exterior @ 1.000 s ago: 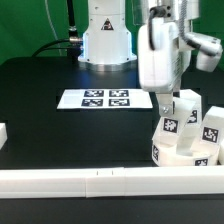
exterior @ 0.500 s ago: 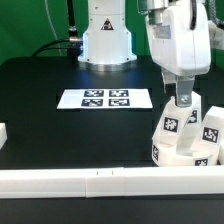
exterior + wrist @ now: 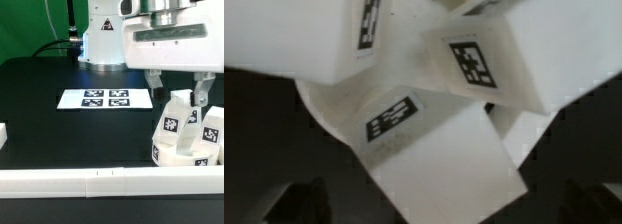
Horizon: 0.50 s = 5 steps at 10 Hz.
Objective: Assemble stool
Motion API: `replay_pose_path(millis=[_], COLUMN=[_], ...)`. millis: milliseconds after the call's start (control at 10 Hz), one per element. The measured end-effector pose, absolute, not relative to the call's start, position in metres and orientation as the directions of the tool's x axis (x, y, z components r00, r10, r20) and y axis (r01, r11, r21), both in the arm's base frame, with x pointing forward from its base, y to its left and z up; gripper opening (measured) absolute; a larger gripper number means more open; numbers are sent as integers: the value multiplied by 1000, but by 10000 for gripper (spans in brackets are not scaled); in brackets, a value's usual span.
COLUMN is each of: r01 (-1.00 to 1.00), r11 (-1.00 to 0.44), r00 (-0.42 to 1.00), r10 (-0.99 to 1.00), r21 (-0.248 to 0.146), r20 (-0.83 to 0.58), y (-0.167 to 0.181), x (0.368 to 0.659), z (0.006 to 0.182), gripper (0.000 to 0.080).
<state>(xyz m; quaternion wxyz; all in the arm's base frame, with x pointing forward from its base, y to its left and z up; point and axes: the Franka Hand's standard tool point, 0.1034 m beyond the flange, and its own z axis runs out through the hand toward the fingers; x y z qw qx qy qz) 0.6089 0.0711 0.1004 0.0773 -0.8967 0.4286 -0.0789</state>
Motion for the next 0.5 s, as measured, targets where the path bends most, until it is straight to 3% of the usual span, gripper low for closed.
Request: replay_pose_path(millis=[400, 500], r01=[-606, -523], r11=[-775, -837], r00=[769, 828], r10=[-629, -544], r21=[-181, -159], r20=[119, 139], y=[70, 71], x=[609, 608], z=[100, 99], gripper=[649, 649])
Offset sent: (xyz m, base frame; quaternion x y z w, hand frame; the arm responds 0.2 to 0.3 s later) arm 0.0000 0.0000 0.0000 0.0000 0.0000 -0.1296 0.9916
